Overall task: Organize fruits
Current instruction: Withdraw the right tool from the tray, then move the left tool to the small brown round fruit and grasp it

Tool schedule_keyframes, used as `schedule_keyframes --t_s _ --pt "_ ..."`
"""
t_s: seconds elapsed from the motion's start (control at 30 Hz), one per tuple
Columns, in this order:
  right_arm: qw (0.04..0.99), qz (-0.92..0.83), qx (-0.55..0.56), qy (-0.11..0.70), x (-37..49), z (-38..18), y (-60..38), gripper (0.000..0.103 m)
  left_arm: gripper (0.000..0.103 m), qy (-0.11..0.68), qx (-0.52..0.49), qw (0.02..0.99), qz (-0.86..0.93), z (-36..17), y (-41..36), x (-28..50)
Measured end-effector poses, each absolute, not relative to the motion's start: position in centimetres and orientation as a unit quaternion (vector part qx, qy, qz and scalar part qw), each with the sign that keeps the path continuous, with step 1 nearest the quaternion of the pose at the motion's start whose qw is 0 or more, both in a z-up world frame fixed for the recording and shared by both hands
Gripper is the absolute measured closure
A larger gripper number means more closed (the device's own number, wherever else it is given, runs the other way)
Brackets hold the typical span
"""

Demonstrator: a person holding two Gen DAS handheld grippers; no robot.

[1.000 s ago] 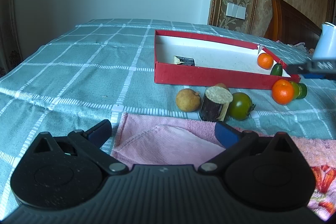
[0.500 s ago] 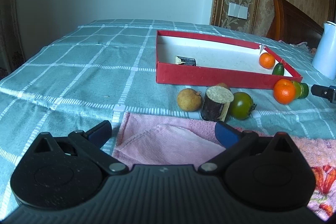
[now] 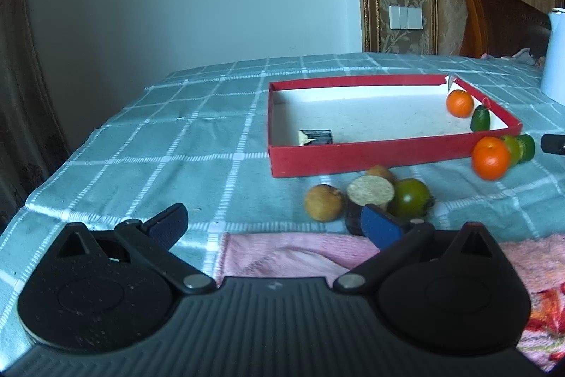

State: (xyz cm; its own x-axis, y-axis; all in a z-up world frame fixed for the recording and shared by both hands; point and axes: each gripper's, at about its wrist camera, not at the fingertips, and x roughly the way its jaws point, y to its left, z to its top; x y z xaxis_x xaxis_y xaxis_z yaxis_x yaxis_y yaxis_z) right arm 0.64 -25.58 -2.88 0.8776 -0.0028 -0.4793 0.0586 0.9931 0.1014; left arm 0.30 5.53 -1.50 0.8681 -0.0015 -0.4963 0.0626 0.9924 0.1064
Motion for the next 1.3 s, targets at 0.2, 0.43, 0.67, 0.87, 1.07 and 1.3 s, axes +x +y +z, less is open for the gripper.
schedule_keyframes --t_s 0.2,0.43,0.67,0.87,1.07,1.3 --pt "0.967 -0.016 0.058 0.247 0.6 -2.8 -25.6 0.007 0.0 0.265 0.096 0.959 -0.007 -1.4 5.7 1.2" --pt "0.967 -0.017 0.059 0.248 0.7 -2.8 -25.6 0.007 0.0 0.274 0.132 0.952 -0.028 -2.1 5.6 2.4" --pt "0.966 -0.02 0.061 0.249 0.7 -2.9 -25.7 0.007 0.0 0.267 0.152 0.951 -0.026 -2.7 4.5 4.0" --pt "0.965 -0.02 0.062 0.253 0.8 -3.0 -25.7 0.007 0.016 0.272 0.145 0.95 -0.051 -3.1 4.1 5.4" --pt "0.965 -0.02 0.063 0.255 0.9 -3.0 -25.7 0.007 0.052 0.274 0.13 0.95 -0.072 -3.2 4.4 5.6" --pt "0.964 -0.02 0.063 0.256 0.9 -3.0 -25.7 0.007 0.077 0.277 0.122 0.949 -0.084 -3.2 4.2 5.7"
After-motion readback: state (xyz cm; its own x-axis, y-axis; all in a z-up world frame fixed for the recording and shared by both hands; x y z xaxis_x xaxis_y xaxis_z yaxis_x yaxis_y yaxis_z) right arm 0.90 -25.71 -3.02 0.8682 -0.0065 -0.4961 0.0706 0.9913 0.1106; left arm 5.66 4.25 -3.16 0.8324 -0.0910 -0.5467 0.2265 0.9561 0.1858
